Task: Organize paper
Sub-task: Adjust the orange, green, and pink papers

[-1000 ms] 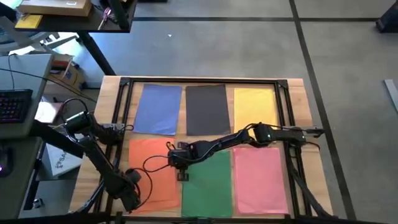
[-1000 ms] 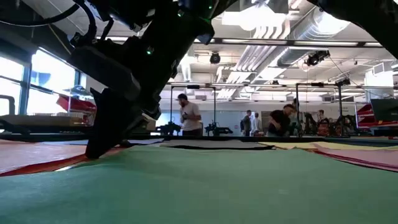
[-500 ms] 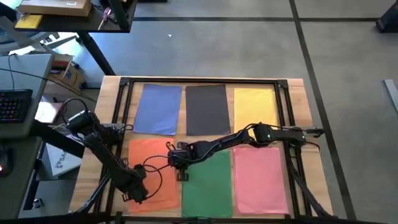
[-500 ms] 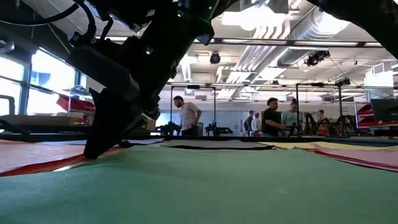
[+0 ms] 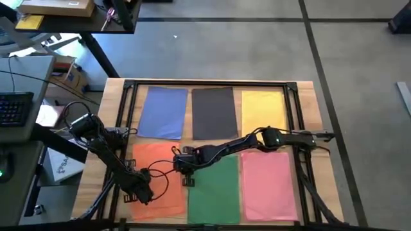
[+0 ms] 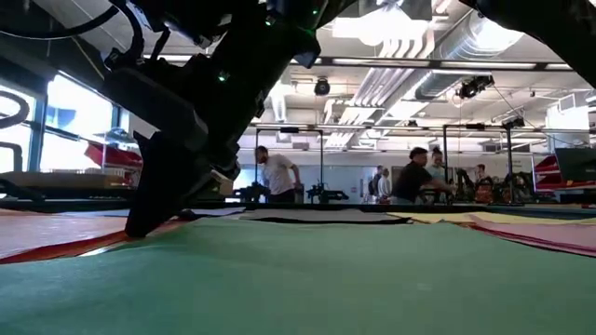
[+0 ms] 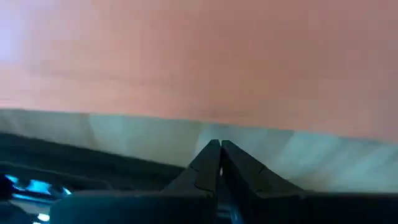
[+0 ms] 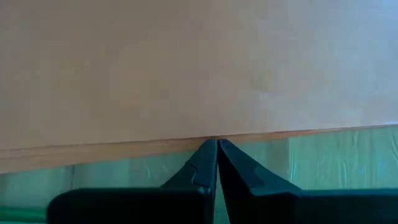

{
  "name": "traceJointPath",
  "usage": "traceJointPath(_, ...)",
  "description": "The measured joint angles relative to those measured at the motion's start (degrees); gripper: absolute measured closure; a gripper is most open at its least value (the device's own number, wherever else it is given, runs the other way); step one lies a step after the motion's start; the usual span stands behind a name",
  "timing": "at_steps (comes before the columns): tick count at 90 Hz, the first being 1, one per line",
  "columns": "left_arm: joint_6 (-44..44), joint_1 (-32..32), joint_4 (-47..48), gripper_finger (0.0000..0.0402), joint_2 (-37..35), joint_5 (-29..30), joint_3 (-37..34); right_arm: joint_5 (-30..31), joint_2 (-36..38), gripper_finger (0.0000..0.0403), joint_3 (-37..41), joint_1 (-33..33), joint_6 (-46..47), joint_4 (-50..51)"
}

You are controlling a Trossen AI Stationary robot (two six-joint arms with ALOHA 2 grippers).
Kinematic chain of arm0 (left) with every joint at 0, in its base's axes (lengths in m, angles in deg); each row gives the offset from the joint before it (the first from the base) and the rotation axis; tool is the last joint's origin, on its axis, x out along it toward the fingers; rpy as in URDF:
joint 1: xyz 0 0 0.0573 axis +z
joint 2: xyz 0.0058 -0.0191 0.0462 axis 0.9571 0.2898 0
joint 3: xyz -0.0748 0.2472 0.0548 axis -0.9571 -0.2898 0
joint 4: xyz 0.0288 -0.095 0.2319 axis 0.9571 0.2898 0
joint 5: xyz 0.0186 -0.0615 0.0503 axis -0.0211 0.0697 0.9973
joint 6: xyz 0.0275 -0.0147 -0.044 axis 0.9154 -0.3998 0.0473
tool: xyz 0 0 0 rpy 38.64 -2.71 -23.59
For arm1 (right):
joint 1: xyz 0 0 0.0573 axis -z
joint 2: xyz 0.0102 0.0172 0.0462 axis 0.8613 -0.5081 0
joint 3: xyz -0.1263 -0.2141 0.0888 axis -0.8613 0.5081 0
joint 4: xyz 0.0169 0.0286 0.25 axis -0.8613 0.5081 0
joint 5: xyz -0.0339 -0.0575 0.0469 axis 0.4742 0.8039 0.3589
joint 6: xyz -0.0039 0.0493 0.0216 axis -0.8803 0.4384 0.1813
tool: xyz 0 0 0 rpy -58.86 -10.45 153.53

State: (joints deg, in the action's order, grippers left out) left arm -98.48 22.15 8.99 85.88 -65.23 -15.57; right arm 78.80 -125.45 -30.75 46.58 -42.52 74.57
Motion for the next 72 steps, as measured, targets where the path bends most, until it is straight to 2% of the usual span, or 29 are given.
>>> traceJointPath(25,1.04,-0.09,-2.46,0.0402,0.0,3.18,0.59,-0.03,0.0,0.0403,0.0,0.0,0.68,0.0)
traceJointPath(42,1.82,-0.02,0.84,0.0402,0.0,8.05,3.29,0.45,0.0,0.0403,0.0,-0.02,2.16,-0.09)
traceJointPath(72,2.83,-0.48,9.23,0.0402,0.0,8.73,7.6,1.51,1.39,0.0403,0.0,-0.12,4.72,1.12)
